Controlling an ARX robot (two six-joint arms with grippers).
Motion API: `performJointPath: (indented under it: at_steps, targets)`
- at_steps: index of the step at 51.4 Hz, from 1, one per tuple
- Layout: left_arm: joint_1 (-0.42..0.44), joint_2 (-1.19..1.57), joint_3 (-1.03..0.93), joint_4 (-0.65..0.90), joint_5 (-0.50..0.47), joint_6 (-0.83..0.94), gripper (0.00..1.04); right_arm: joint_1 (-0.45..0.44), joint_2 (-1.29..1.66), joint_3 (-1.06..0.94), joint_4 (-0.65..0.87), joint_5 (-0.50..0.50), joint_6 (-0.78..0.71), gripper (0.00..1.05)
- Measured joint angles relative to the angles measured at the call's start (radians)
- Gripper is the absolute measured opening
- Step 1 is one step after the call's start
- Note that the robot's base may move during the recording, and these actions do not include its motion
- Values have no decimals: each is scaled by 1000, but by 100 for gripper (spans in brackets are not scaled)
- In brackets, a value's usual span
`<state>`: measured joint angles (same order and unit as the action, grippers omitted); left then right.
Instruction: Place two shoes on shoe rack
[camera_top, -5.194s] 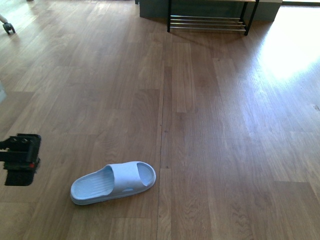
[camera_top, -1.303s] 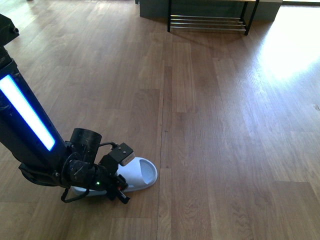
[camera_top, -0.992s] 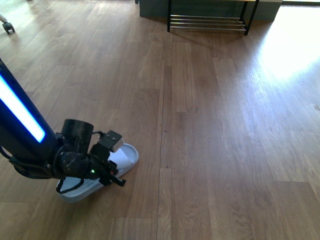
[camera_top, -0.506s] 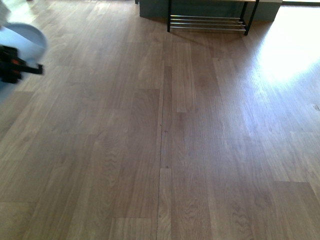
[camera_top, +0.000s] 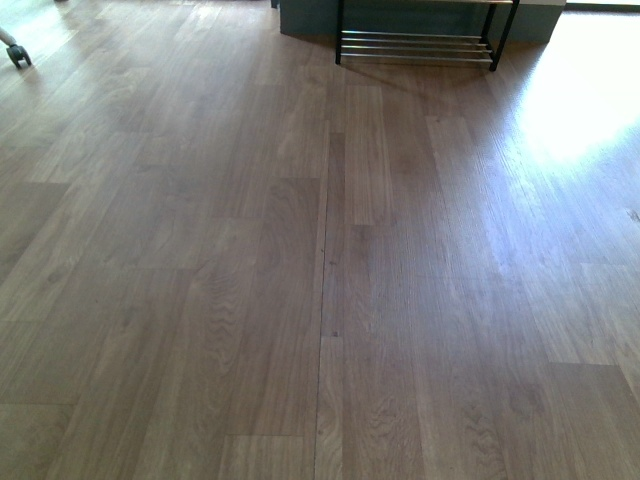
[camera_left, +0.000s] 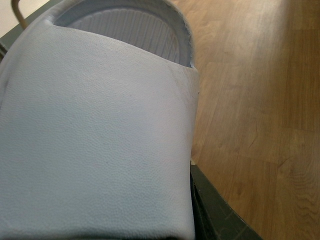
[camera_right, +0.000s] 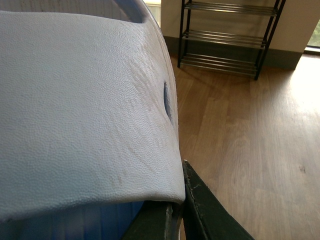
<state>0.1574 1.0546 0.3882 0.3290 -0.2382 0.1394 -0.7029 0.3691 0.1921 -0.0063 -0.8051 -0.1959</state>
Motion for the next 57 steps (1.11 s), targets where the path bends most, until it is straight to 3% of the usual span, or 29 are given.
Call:
performJointPath:
  at_steps: [8, 19, 25, 32, 57]
  targets:
    - [-17, -329, -170, -197, -71, -59, 2, 0, 0, 0, 0, 0, 0, 2]
    - [-118, -701, -296, -419, -253, -157, 2, 0, 0, 0, 0, 0, 0, 2]
    - [-129, -781, -319, -408, -279, -182, 2, 0, 0, 0, 0, 0, 0, 2]
    - [-201, -772, -305, -348, -308, -198, 2, 0, 0, 0, 0, 0, 0, 2]
    - [-203, -772, -304, -348, -316, -207, 2, 0, 0, 0, 0, 0, 1, 2]
